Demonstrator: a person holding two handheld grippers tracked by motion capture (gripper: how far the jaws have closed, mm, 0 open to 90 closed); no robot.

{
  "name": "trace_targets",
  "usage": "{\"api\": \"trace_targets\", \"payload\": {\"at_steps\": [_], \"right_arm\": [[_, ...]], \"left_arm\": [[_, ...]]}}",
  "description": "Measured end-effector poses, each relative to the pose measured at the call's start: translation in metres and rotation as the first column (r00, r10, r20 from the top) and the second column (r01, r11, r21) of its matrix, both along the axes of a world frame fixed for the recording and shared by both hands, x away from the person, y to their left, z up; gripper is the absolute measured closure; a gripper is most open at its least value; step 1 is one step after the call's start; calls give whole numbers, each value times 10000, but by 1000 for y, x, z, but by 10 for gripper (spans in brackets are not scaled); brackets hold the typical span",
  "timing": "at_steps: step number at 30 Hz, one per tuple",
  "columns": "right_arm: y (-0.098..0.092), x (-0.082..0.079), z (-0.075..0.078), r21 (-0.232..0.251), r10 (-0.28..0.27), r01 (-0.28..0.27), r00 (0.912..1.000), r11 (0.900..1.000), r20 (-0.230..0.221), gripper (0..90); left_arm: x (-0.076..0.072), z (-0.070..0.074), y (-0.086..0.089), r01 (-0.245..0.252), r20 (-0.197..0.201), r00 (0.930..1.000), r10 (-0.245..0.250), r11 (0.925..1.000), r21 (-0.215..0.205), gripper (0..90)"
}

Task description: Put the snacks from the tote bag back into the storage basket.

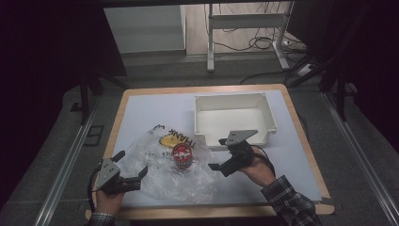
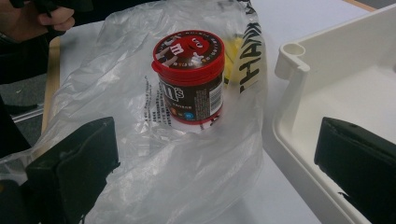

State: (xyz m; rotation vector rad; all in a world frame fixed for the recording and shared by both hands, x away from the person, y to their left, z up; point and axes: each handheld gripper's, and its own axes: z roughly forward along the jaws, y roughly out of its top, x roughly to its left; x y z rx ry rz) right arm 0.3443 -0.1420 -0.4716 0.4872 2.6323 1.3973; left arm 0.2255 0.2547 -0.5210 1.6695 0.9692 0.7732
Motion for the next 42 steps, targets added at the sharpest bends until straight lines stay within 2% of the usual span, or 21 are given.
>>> {"api": "trace_targets", "payload": {"at_steps": [13,24,42], "right_arm": [[8,2,-2,-185,82,-84,9999,9998,-121,0],[19,5,-5,-299,208,-222,9988,9993,-450,0],[37,7,-9,-934,470,-531,9967,9942,-662,0]], "left_arm": [[0,0,0,14,-2,10000,-14,10000,-3,0],[0,0,-1,27,-3,10000,-27,10000,-2,0],[0,0,-1,39,-2,10000,-39,10000,7,0]]}}
